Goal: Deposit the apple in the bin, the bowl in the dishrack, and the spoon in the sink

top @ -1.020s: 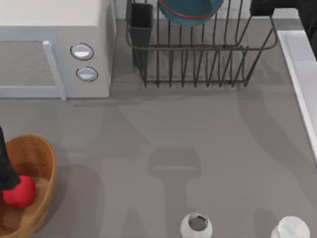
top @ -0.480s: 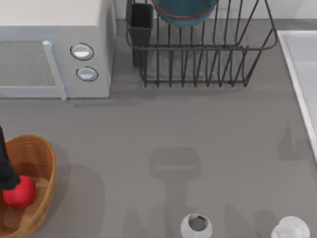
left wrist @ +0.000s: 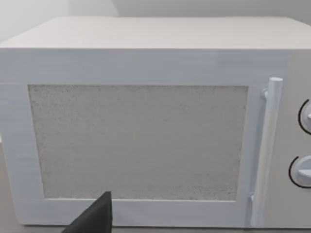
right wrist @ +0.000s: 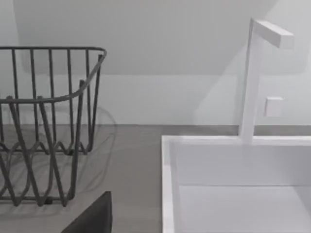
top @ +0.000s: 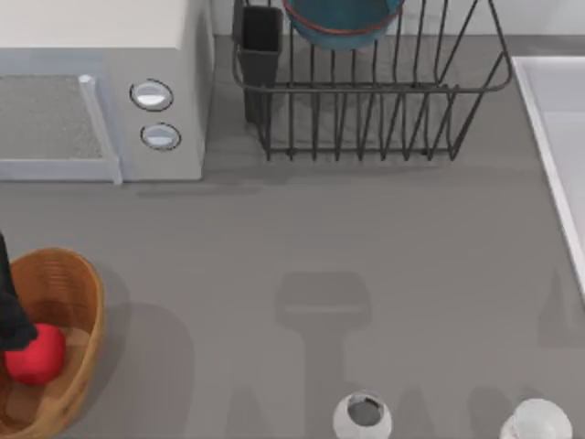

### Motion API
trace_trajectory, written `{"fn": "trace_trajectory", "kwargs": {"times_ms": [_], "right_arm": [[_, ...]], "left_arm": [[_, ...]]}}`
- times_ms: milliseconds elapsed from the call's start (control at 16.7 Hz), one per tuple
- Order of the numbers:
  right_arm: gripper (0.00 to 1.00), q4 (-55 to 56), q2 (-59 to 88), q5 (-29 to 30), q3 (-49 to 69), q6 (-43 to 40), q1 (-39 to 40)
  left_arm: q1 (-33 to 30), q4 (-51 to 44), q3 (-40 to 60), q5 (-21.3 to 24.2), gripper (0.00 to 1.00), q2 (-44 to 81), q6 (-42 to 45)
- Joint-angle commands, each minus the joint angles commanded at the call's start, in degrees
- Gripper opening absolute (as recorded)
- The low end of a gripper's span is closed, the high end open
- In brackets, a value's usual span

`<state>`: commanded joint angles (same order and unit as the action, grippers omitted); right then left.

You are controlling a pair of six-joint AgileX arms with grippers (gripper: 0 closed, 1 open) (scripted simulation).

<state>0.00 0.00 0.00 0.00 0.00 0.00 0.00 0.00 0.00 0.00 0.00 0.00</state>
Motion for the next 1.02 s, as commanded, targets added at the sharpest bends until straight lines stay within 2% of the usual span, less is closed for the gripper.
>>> {"fn": "trace_trajectory", "kwargs": {"times_ms": [360, 540, 780, 1020], "right_arm": [[1.0, -0.2, 0.8, -0.1, 0.5, -0.6, 0.3], [1.0, -3.0, 5.6, -1.0, 3.5, -5.9, 0.7], [1.0, -11.5, 18.5, -2.1, 10.2, -21.2, 0.8], [1.0, -24.6, 36.9, -1.8, 17.4, -42.9, -0.5]], "left_arm": [[0.0, 0.0, 0.0, 0.0, 1.0, 0.0, 0.0], [0.0, 0.0, 0.0, 0.0, 1.0, 0.0, 0.0], [0.0, 0.0, 0.0, 0.0, 1.0, 0.0, 0.0], [0.0, 0.0, 0.0, 0.0, 1.0, 0.0, 0.0]]}}
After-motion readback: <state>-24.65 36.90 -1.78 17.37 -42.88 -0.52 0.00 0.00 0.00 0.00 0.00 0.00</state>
